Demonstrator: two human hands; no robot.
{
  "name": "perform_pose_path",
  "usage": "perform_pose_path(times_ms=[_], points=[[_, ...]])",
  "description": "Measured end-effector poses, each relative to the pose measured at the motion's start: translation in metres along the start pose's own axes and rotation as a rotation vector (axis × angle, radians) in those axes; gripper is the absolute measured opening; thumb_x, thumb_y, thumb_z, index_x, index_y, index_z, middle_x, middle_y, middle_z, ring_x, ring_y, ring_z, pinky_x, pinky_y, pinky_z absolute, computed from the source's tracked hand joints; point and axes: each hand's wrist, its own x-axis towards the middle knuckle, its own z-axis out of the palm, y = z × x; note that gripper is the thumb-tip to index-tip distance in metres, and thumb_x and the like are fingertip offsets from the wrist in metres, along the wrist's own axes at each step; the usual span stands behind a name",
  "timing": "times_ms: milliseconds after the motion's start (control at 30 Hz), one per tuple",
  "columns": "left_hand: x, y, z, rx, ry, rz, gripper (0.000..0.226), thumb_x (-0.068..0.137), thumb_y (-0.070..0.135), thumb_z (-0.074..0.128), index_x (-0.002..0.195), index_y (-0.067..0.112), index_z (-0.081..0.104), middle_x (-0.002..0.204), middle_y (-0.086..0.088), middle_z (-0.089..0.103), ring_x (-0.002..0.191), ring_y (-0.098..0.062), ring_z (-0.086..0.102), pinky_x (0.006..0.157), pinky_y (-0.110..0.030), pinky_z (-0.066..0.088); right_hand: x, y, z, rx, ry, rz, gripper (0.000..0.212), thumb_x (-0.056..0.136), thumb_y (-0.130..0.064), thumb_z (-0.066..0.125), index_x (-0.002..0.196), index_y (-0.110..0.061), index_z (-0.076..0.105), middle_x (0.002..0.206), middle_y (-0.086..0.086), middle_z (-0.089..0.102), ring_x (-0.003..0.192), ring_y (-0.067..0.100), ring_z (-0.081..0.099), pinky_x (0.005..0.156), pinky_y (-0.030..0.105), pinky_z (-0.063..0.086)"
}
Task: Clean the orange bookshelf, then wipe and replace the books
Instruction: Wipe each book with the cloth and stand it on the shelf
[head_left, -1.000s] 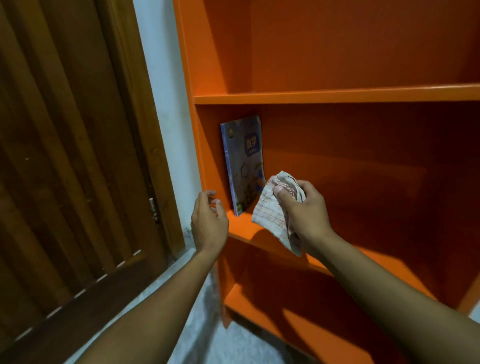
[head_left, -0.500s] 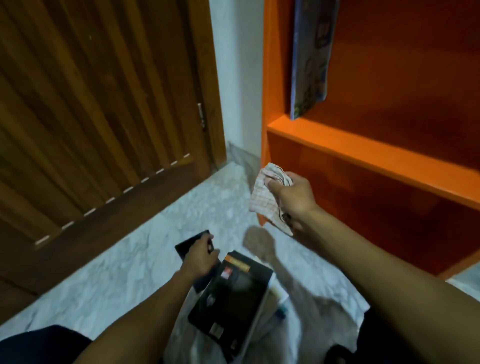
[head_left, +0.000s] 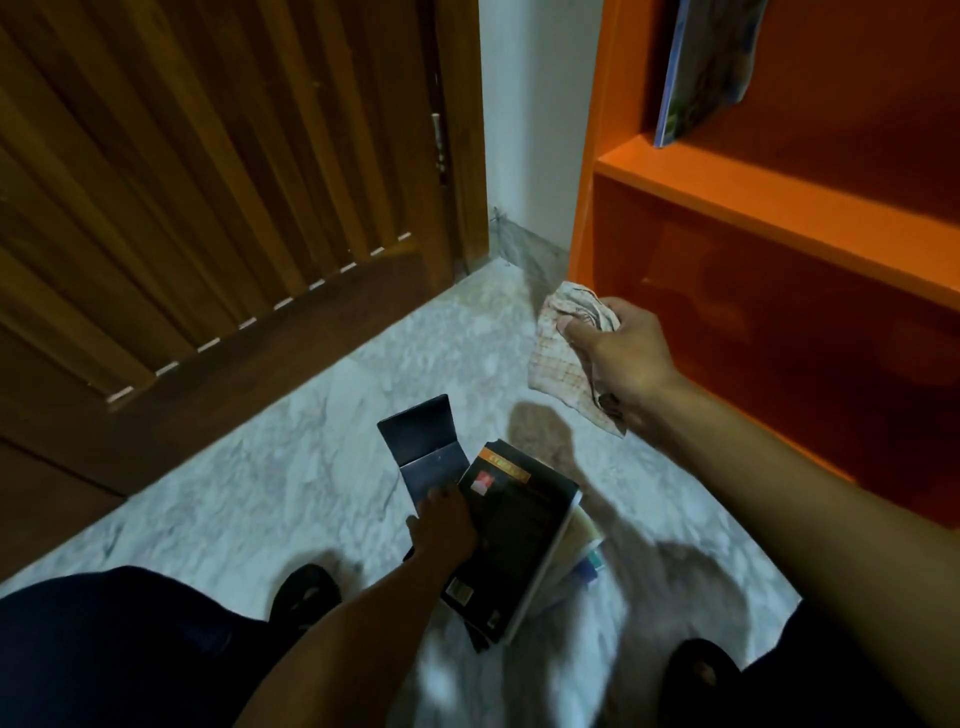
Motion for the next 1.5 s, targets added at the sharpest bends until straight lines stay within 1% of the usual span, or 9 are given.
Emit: perform_pose_path(times_ms=[167, 300, 467, 600, 767, 900, 1067, 1333, 1500], points=[[-0.004, 0.008, -0.003, -0.001, -0.033, -0.051, 0.063, 0.085, 0.036, 0.069, 0.139, 0.016, 0.045, 0.139, -0.011, 0.048, 0.132, -0.032, 0.044, 0.108, -0.050, 0.035, -0.001, 0.000, -0.003, 0.010, 0.020, -0.009, 0.008, 0.091, -0.015, 0.070, 0.099, -0.015, 0.068, 0.091, 0.012, 0.073, 0.085, 0.036, 0.071, 0.079, 0.054, 0.059], [0.006, 0.004, -0.001, -0.256, -0.058, -0.009, 0.055, 0.086, 0.067, 0.046, 0.116, 0.022, 0.057, 0.115, -0.006, 0.066, 0.105, -0.028, 0.062, 0.093, -0.049, 0.050, -0.006, -0.011, -0.007, 0.153, -0.021, 0.100, 0.010, 0.092, -0.007, 0.068, 0.102, -0.009, 0.066, 0.103, 0.021, 0.072, 0.096, 0.042, 0.070, 0.085, 0.060, 0.056], [-0.005, 0.027, -0.049, -0.244, -0.044, 0.194, 0.017, 0.100, 0.018, 0.048, 0.113, 0.015, 0.058, 0.111, -0.007, 0.065, 0.101, -0.023, 0.061, 0.082, -0.034, 0.049, -0.006, -0.018, -0.026, 0.355, -0.049, 0.366, 0.006, 0.093, 0.000, 0.061, 0.099, 0.002, 0.063, 0.101, 0.021, 0.073, 0.088, 0.037, 0.074, 0.083, 0.053, 0.059], [0.008, 0.033, -0.097, -0.470, -0.001, 0.177, 0.013, 0.097, 0.020, 0.052, 0.084, 0.022, 0.054, 0.081, -0.008, 0.065, 0.072, -0.027, 0.063, 0.067, -0.042, 0.054, -0.004, -0.020, -0.040, 0.394, -0.027, 0.377, 0.012, 0.099, -0.002, 0.052, 0.108, -0.001, 0.060, 0.087, 0.015, 0.075, 0.070, 0.026, 0.074, 0.064, 0.037, 0.062], [-0.010, 0.048, -0.180, -0.826, 0.143, 0.235, 0.017, 0.101, 0.013, 0.049, 0.088, 0.020, 0.057, 0.064, -0.009, 0.060, 0.052, -0.020, 0.052, 0.053, -0.030, 0.039, 0.003, -0.017, -0.040, 0.271, 0.199, 0.222, 0.020, 0.102, -0.006, 0.046, 0.113, -0.012, 0.061, 0.099, 0.012, 0.072, 0.081, 0.028, 0.070, 0.059, 0.035, 0.058], [-0.034, 0.066, -0.231, -1.089, 0.152, 0.285, 0.016, 0.104, 0.012, 0.046, 0.110, 0.014, 0.060, 0.094, -0.014, 0.071, 0.076, -0.023, 0.066, 0.076, -0.036, 0.053, 0.002, -0.012, -0.032, 0.335, 0.303, 0.178, 0.018, 0.101, -0.005, 0.044, 0.104, -0.011, 0.061, 0.107, 0.018, 0.070, 0.092, 0.033, 0.069, 0.079, 0.048, 0.057], [-0.066, 0.085, -0.263, -1.237, 0.067, 0.328, 0.016, 0.105, 0.016, 0.045, 0.112, 0.015, 0.059, 0.098, -0.012, 0.074, 0.078, -0.025, 0.071, 0.064, -0.035, 0.059, -0.006, -0.016, -0.013, 0.575, 0.116, 0.175, 0.020, 0.105, -0.014, 0.044, 0.112, -0.018, 0.062, 0.113, 0.018, 0.071, 0.099, 0.036, 0.069, 0.089, 0.060, 0.054], [-0.085, 0.097, -0.246, -0.992, 0.192, 0.492, 0.027, 0.106, 0.023, 0.044, 0.123, 0.038, 0.059, 0.110, 0.011, 0.073, 0.099, -0.009, 0.071, 0.083, -0.028, 0.054, -0.020, -0.015, -0.009, 0.585, -0.031, 0.132, 0.030, 0.101, -0.007, 0.051, 0.130, -0.011, 0.057, 0.123, 0.014, 0.069, 0.112, 0.035, 0.066, 0.097, 0.060, 0.050], [-0.086, 0.096, -0.256, -1.205, 0.009, 0.495, 0.051, 0.100, 0.009, 0.054, 0.140, 0.038, 0.044, 0.114, 0.000, 0.074, 0.098, -0.020, 0.073, 0.074, -0.032, 0.061, -0.020, -0.021, -0.018, 0.602, -0.108, 0.159, 0.023, 0.102, -0.007, 0.050, 0.121, -0.014, 0.061, 0.120, 0.016, 0.070, 0.115, 0.038, 0.065, 0.098, 0.064, 0.047]])
